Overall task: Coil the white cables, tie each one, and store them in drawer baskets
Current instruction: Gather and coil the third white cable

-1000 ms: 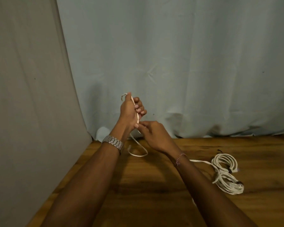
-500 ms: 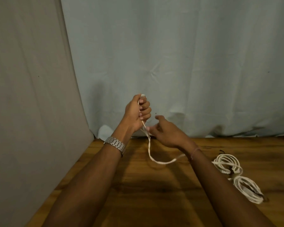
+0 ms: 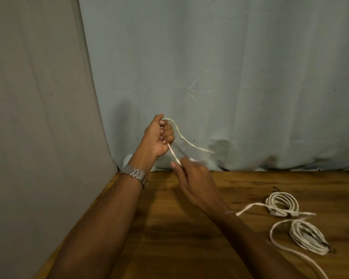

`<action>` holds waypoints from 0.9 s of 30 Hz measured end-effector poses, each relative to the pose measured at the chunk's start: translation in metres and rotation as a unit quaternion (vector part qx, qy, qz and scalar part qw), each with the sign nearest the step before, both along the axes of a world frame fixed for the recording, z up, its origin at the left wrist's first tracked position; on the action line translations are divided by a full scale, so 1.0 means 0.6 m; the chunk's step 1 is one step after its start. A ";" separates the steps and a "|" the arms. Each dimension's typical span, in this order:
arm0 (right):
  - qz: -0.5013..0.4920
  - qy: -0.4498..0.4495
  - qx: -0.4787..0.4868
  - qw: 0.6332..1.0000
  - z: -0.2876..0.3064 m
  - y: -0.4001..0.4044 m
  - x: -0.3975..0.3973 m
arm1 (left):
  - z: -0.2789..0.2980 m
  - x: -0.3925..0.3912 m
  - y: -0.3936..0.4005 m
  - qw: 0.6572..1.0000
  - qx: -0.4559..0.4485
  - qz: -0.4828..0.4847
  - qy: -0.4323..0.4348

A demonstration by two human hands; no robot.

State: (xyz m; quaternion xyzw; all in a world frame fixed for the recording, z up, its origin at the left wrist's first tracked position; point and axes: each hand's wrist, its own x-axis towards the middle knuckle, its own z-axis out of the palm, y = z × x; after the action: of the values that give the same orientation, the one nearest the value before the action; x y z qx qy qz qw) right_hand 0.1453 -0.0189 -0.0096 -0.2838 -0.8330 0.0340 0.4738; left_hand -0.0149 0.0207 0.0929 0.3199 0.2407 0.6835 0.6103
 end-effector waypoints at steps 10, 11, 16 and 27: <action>0.052 -0.075 -0.049 0.995 -0.004 -0.031 0.031 | -0.032 -0.047 0.000 0.999 -0.029 0.009 -0.038; 0.036 -0.095 -0.085 0.991 0.012 -0.034 0.027 | -0.033 -0.045 -0.002 0.999 -0.027 0.006 -0.038; 0.067 0.009 -0.304 0.950 0.091 -0.019 -0.026 | -0.036 -0.005 -0.021 1.000 -0.018 0.001 0.012; -0.046 0.009 -0.085 0.995 0.000 -0.074 -0.058 | -0.031 -0.024 -0.020 0.997 -0.071 0.011 -0.006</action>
State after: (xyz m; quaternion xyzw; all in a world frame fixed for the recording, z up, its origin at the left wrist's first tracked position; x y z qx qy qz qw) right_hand 0.1106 -0.0635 -0.0095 -0.3605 -0.8090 0.0852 0.4563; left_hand -0.0292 0.0084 0.0743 0.2689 0.2881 0.6736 0.6252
